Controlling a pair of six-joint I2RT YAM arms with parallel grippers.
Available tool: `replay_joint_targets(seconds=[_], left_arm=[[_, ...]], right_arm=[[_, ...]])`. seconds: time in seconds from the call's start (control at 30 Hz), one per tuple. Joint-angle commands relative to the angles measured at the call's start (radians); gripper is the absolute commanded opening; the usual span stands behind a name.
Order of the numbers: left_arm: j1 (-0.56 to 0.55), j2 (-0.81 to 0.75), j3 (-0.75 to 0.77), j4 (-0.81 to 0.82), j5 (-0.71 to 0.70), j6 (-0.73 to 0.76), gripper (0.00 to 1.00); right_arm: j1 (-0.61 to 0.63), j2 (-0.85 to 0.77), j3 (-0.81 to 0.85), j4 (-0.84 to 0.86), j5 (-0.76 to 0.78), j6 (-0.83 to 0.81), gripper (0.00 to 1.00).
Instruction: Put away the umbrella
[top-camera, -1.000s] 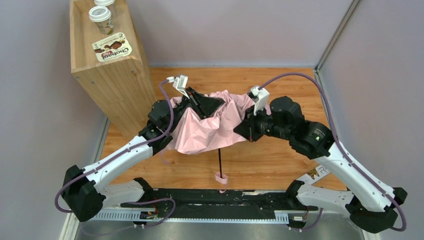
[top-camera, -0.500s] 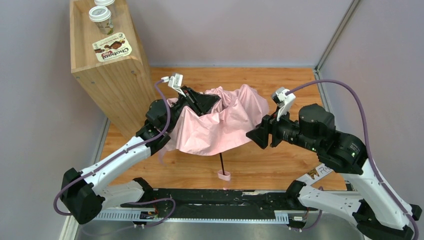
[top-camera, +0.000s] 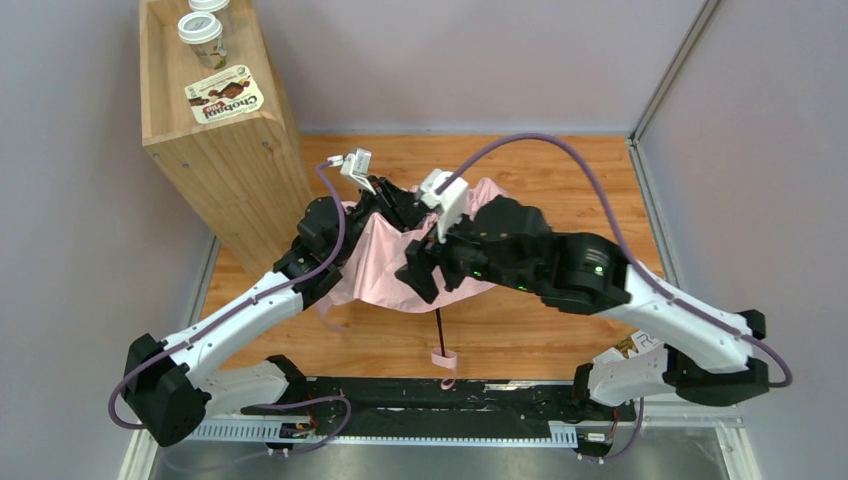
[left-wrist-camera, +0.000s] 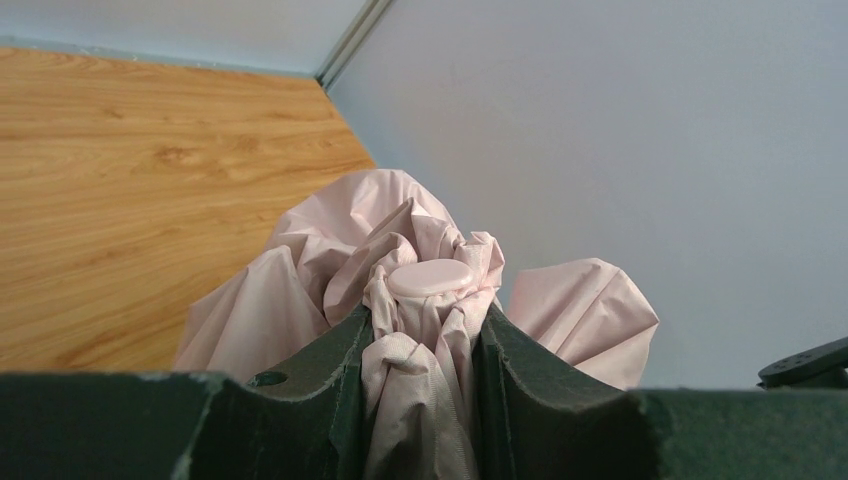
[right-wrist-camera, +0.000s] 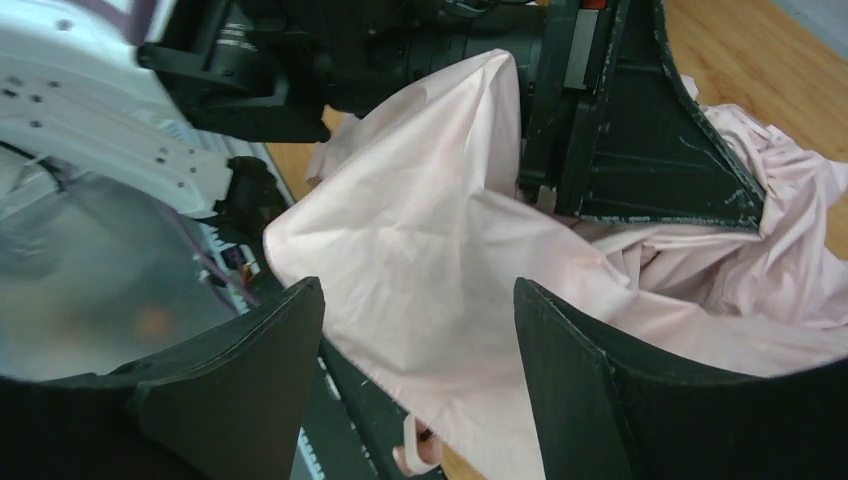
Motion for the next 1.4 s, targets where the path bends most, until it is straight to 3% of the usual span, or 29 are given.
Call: replay_joint_targets(seconds=[0.0,0.03,0.07,0.13,0.17,0.2,0.43,0.57,0.7,0.77,0.83,0.93,1.0,1.07,1.23,1.37], left_arm=[[0.005,-0.019,0.061,0.035,-0.008,-0.024,0.00],[0.005,-0.024,0.061,0.032,-0.011,-0.023,0.00],[0.005,-0.036,0.061,0.026,-0.013,-0.020,0.00],[0.005,-0.053,0.058,0.030,-0.010,0.000,0.00],[0.005,-0.058,0.057,0.047,0.002,0.011,0.00],[0.005,-0.068,0.046,0.064,0.013,0.032,0.00],[0.014,-0.114,-0.040,0.260,0.195,0.134,0.00],[0.014,-0.093,-0.064,0.359,0.268,0.079,0.00],[0.014,-0.056,-0.069,0.460,0.340,0.011,0.00],[0.014,-0.059,-0.058,0.440,0.338,0.017,0.00],[0.014,-0.073,-0.060,0.389,0.309,0.070,0.00],[0.014,-0.094,-0.061,0.329,0.233,0.118,0.00],[0.014,-0.101,-0.072,0.342,0.211,0.124,0.00],[0.014,-0.099,-0.067,0.346,0.206,0.124,0.00],[0.014,-0.091,-0.066,0.385,0.222,0.088,0.00],[0.014,-0.097,-0.063,0.381,0.228,0.086,0.00]], right_arm=[[0.012,0.085,0.038,0.059,0.165,-0.068,0.72],[0.012,0.095,0.029,0.054,0.195,-0.070,0.67],[0.012,0.098,0.009,0.051,0.224,-0.071,0.55],[0.012,0.069,-0.043,0.045,0.258,-0.088,0.11],[0.011,0.043,-0.081,0.043,0.263,-0.096,0.01],[0.003,0.000,-0.124,0.048,0.257,-0.117,0.00],[-0.101,-0.283,-0.304,0.026,0.038,-0.229,0.00],[-0.158,-0.266,-0.299,0.036,-0.028,-0.223,0.00],[-0.160,-0.223,-0.267,-0.004,0.140,-0.220,0.01],[-0.160,-0.212,-0.213,-0.058,0.136,-0.190,0.09],[-0.158,-0.220,-0.160,-0.113,0.110,-0.110,0.11],[-0.157,-0.279,-0.179,-0.097,0.007,0.019,0.56],[-0.158,-0.321,-0.256,-0.035,-0.131,0.083,0.65],[-0.158,-0.361,-0.335,0.046,-0.221,0.136,0.66],[-0.157,-0.407,-0.436,0.101,-0.154,0.159,0.69],[-0.158,-0.381,-0.456,0.181,-0.236,0.159,0.64]])
